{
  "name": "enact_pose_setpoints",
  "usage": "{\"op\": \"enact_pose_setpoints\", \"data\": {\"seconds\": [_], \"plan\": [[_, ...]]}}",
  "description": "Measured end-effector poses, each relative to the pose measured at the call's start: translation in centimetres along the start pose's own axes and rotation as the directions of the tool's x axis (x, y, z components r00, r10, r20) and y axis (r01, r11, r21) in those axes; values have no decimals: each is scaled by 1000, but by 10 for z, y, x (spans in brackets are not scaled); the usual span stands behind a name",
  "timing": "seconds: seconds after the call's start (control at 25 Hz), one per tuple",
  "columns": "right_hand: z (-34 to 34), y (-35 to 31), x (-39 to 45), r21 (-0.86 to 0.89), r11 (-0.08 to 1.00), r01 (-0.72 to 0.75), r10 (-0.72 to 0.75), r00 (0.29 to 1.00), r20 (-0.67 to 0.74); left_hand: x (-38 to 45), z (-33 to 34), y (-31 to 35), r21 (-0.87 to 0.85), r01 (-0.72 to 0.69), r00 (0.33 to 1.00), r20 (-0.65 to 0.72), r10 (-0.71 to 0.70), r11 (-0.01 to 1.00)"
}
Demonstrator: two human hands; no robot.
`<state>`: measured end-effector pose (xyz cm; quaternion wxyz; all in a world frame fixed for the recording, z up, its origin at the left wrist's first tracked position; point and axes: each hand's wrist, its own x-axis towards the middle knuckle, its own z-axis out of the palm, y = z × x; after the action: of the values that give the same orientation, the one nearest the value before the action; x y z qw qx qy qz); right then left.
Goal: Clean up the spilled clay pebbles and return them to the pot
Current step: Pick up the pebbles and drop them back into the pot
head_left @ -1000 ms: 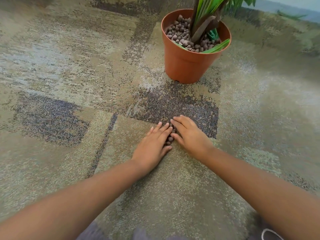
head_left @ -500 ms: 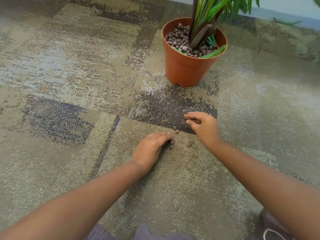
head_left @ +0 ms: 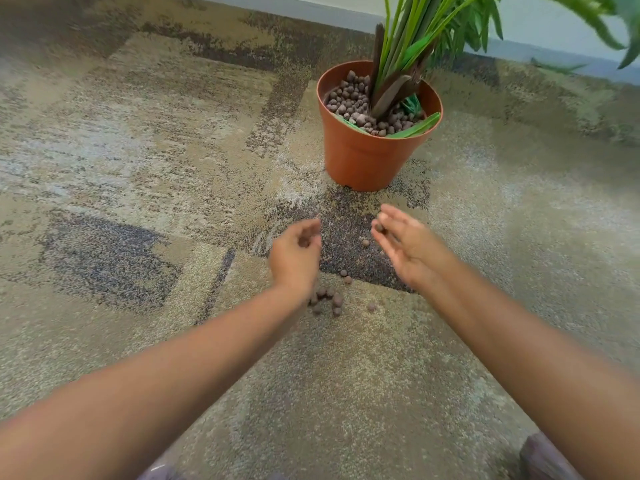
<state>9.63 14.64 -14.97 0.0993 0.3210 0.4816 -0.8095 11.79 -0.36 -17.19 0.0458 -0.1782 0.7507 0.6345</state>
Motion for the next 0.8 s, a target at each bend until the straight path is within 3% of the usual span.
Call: {"op": "enact_pose_setpoints", "data": {"seconds": [0.16,0.28,0.32,0.36,0.44,0.56,0.64,0.72,0.8], "plan": [[49,-77,9,-170,915,366,-334,923,191,44,9,97,-7,-303,952,38,303,953],[78,-129,23,-403,775,488,-475,869,139,78,28,161,-21,-332,934,130,332,943],[79,-139,29,-593,635,495,-525,840,140,86,32,172,2,-312,939,155,308,950],[76,-144,34,-775,416,475,-579,796,177,93,34,175,32,-300,944,156,292,953],[61,-137,35,-886,42,461,-654,684,324,98,25,158,124,-359,930,133,343,925],[19,-86,29,-810,-144,568,-554,632,542,76,0,85,326,-506,859,278,431,798],[-22,-38,22,-752,-272,601,-328,677,659,50,-20,27,470,-542,819,484,310,697],[-61,1,19,-699,-413,583,-94,736,670,29,-38,-22,593,-572,782,603,157,567],[-80,22,24,-708,-440,552,5,790,613,10,-45,-60,661,-596,781,610,138,456]]}}
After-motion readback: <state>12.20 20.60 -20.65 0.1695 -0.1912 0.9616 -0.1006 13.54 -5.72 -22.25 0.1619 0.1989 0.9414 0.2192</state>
